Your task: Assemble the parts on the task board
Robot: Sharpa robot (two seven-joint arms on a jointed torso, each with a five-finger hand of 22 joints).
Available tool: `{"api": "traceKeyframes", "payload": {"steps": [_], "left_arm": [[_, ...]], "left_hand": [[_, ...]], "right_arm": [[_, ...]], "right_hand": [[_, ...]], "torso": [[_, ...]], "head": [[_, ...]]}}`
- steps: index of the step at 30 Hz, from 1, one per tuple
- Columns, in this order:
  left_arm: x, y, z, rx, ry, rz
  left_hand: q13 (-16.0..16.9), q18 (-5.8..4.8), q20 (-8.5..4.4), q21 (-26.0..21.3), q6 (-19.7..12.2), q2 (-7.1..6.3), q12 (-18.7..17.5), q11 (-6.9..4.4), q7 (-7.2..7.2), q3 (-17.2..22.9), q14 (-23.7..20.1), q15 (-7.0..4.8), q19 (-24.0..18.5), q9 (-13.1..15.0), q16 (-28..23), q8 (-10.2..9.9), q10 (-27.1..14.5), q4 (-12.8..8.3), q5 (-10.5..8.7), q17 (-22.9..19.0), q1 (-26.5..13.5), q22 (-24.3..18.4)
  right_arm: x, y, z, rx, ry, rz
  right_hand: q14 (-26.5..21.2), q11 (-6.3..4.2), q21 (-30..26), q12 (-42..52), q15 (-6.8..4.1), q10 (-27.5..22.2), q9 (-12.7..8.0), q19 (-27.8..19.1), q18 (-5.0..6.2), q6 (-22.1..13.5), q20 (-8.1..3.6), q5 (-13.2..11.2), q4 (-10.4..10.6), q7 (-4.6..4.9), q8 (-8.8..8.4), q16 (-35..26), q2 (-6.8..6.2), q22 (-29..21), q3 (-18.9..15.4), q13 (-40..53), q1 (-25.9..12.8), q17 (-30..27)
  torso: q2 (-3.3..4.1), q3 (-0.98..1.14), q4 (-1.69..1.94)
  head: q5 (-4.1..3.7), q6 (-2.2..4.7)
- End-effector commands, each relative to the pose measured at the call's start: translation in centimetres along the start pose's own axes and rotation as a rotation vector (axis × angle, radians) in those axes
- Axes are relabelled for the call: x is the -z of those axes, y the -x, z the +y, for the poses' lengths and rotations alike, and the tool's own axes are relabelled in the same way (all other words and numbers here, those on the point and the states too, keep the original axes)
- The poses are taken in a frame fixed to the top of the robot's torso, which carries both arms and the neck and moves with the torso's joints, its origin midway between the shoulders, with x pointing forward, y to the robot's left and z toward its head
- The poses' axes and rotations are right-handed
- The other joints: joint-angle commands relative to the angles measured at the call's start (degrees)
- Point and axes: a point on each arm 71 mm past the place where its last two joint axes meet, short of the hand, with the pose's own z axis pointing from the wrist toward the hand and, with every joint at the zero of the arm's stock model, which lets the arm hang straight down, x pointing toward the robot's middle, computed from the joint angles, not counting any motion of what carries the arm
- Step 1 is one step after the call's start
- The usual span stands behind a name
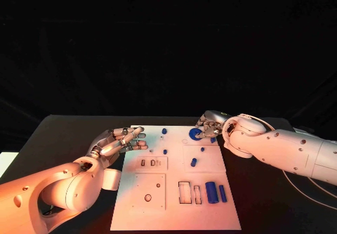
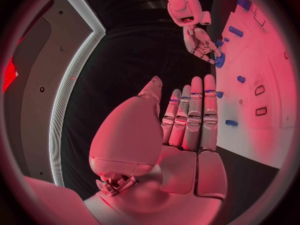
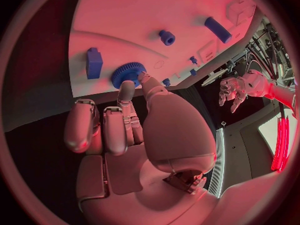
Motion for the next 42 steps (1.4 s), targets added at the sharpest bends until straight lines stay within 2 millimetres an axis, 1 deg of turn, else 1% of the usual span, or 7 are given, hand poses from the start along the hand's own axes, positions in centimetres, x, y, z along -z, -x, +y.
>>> {"api": "traceKeyframes", "payload": {"steps": [1, 15, 20, 26, 37, 40, 42], "left_arm": [[0.0, -0.3, -0.1, 0.01, -0.004, 0.022], [-0.1, -0.2, -0.1, 0.009, -0.003, 0.022], [-0.1, -0.2, -0.1, 0.01, -0.002, 0.023], [-0.1, -0.2, -0.1, 0.01, -0.001, 0.023], [-0.1, -0.2, 0.0, 0.01, 0.0, 0.024], [-0.1, -0.2, 0.0, 0.01, 0.0, 0.024], [-0.1, -0.2, 0.0, 0.011, 0.001, 0.025]], "left_hand": [[-0.02, 0.58, 0.22, -0.03, -0.01, 0.47, -0.26, 0.15, 0.3, -0.08, -0.32, 0.14, 0.08, -0.02, -0.38, -0.23, 0.2, -0.33, -0.36, 0.05, 0.04, -0.09], [-0.01, 0.58, 0.22, -0.05, 0.04, 0.51, -0.29, 0.13, 0.27, -0.06, -0.33, 0.13, 0.07, -0.01, -0.44, -0.25, 0.25, -0.41, -0.36, 0.12, 0.08, -0.1], [-0.01, 0.58, 0.22, -0.05, 0.04, 0.51, -0.29, 0.13, 0.27, -0.06, -0.33, 0.13, 0.07, -0.01, -0.44, -0.25, 0.25, -0.41, -0.36, 0.12, 0.08, -0.1], [-0.01, 0.58, 0.22, -0.05, 0.04, 0.51, -0.29, 0.13, 0.27, -0.06, -0.33, 0.13, 0.07, -0.01, -0.44, -0.25, 0.25, -0.41, -0.36, 0.12, 0.08, -0.1], [-0.01, 0.59, 0.22, -0.06, 0.06, 0.55, -0.33, 0.12, 0.26, -0.04, -0.34, 0.12, 0.06, 0.0, -0.5, -0.29, 0.29, -0.48, -0.36, 0.18, 0.11, -0.11], [-0.01, 0.59, 0.22, -0.06, 0.06, 0.55, -0.33, 0.12, 0.26, -0.04, -0.34, 0.12, 0.06, 0.0, -0.5, -0.29, 0.29, -0.48, -0.36, 0.18, 0.11, -0.11], [-0.01, 0.59, 0.22, -0.06, 0.06, 0.55, -0.33, 0.12, 0.26, -0.04, -0.34, 0.12, 0.06, 0.0, -0.5, -0.29, 0.29, -0.48, -0.36, 0.18, 0.11, -0.11]], "right_arm": [[-0.1, -0.4, 0.1, 0.06, 0.003, 0.022], [-0.4, -0.7, -0.1, 0.069, -0.008, 0.04], [-0.4, -0.8, 0.0, 0.071, -0.005, 0.042], [-0.2, -0.5, 0.9, 0.105, 0.046, -0.036], [1.0, -0.2, 4.7, 0.076, 0.177, -0.138], [1.0, -0.3, 5.8, 0.064, 0.197, -0.14], [1.0, -0.5, 6.7, 0.058, 0.212, -0.137]], "right_hand": [[3.15, 0.06, 0.33, 0.46, -0.29, 0.5, 0.08, 0.17, -0.62, 0.54, 0.06, 0.17, -0.01, -0.1, 0.25, 0.25, -0.01, 0.13, -0.46, 0.42, 0.5, 0.16], [3.37, -0.19, 1.18, 5.71, -0.47, 2.18, 0.2, 0.55, -0.83, 2.19, -0.08, -0.62, 0.26, -0.33, 1.06, 1.37, 1.55, 1.44, 0.36, 6.47, 1.44, 1.82], [3.56, -0.6, 1.85, 9.84, -0.77, 3.69, 0.33, 0.87, -0.99, 4.36, -0.33, -4.99, -0.25, -0.75, 1.7, 2.32, 3.15, 2.49, 2.48, 11.05, 3.03, 3.3], [3.74, -1.44, 2.73, 13.6, -1.44, 5.23, 0.84, 1.35, -1.26, 7.83, -0.85, -9.57, -2.64, -1.8, 2.69, 3.25, 4.49, 3.98, 6.74, 15.27, 6.32, 4.88], [3.77, -1.63, 3.25, 15.16, -1.61, 6.2, 0.95, 1.65, -1.43, 8.8, -1.11, -10.05, -2.0, -2.09, 2.42, 3.61, 3.25, 4.84, 8.12, 17.43, 3.46, 5.47], [3.74, -1.57, 3.27, 14.9, -1.57, 6.18, 0.87, 1.62, -1.44, 8.56, -1.08, -13.35, -1.43, -2.03, 1.99, 3.63, 3.0, 4.85, 8.22, 17.51, 2.3, 5.51], [3.74, -1.46, 3.26, 14.73, -1.51, 6.14, 0.83, 1.61, -1.43, 8.43, -1.06, -13.96, -1.06, -1.9, 1.78, 3.65, 2.69, 4.84, 7.99, 17.5, 1.58, 5.57]], "torso": [[-0.02, -0.01, 0.02], [-0.03, -0.01, 0.0], [-0.03, -0.02, 0.02], [-0.03, -0.03, 0.02], [-0.05, -0.07, 0.11], [-0.06, -0.08, 0.12], [-0.03, -0.07, 0.16]], "head": [[0.06, -0.11], [0.07, -0.31], [0.04, -0.41], [0.02, -0.41], [0.08, -0.27], [0.1, -0.24], [0.19, -0.21]]}}
